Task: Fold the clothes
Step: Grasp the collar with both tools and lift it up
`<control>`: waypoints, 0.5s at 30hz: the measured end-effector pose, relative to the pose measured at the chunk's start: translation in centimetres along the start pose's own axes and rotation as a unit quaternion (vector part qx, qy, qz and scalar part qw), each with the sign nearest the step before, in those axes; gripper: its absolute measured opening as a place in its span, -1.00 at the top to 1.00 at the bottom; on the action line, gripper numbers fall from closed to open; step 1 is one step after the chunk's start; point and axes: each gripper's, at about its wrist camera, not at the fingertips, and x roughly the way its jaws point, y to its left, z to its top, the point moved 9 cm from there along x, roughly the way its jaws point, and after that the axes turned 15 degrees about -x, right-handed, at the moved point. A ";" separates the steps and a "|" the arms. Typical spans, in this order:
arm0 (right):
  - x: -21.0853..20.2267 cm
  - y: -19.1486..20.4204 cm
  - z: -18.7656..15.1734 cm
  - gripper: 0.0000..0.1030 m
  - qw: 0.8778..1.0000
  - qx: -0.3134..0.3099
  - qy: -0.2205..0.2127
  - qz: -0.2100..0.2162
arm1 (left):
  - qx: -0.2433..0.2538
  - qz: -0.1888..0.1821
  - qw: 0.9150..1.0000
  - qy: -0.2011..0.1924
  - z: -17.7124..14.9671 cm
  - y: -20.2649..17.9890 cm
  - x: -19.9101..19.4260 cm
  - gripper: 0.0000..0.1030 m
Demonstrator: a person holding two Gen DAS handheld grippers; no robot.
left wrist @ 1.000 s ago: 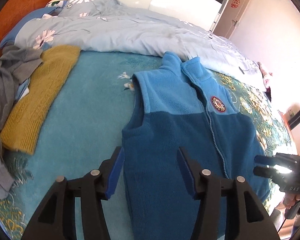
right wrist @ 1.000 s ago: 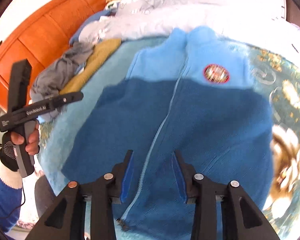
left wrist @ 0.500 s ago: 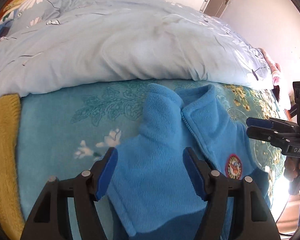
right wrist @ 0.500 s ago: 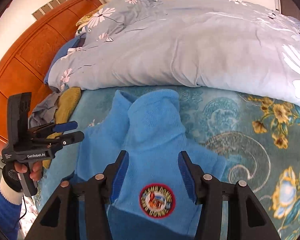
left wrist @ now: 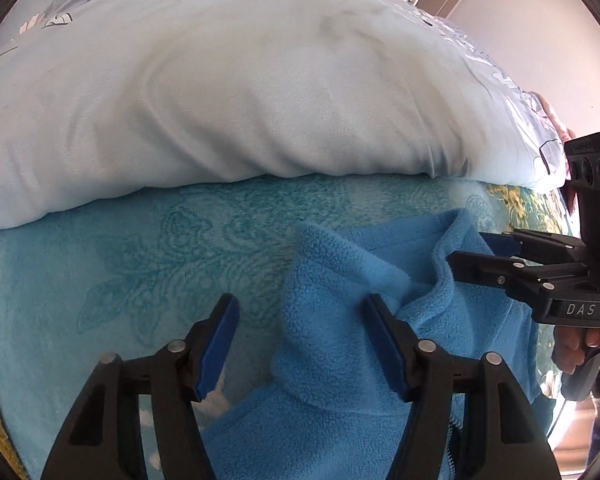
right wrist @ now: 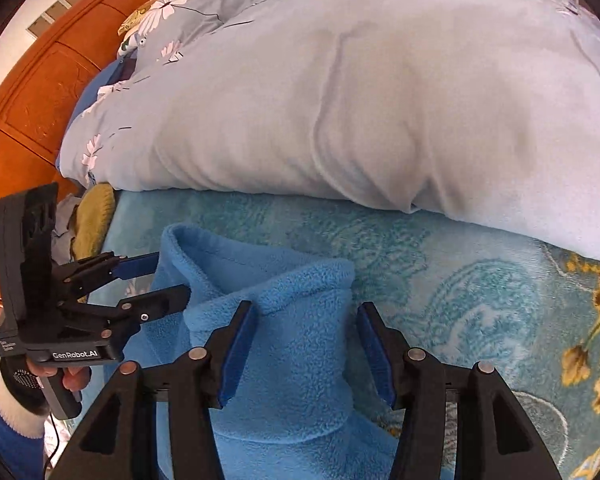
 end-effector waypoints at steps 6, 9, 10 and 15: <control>-1.1 1.5 0.7 0.74 1.000 -0.021 -0.006 -0.012 | 0.019 0.013 1.000 -0.014 -0.7 -1.6 -0.9 0.73; -3.3 2.4 1.0 0.76 0.999 -0.028 -0.026 -0.011 | 0.013 0.006 0.999 -0.037 -1.3 -2.3 -3.0 0.77; -4.2 2.8 1.0 0.77 0.999 -0.029 -0.034 -0.009 | 0.013 0.002 0.999 -0.047 -1.6 -2.6 -3.9 0.78; -9.9 5.2 0.3 0.77 0.996 -0.045 -0.074 -0.017 | 0.041 -0.024 0.994 -0.100 -4.2 -5.4 -11.0 0.78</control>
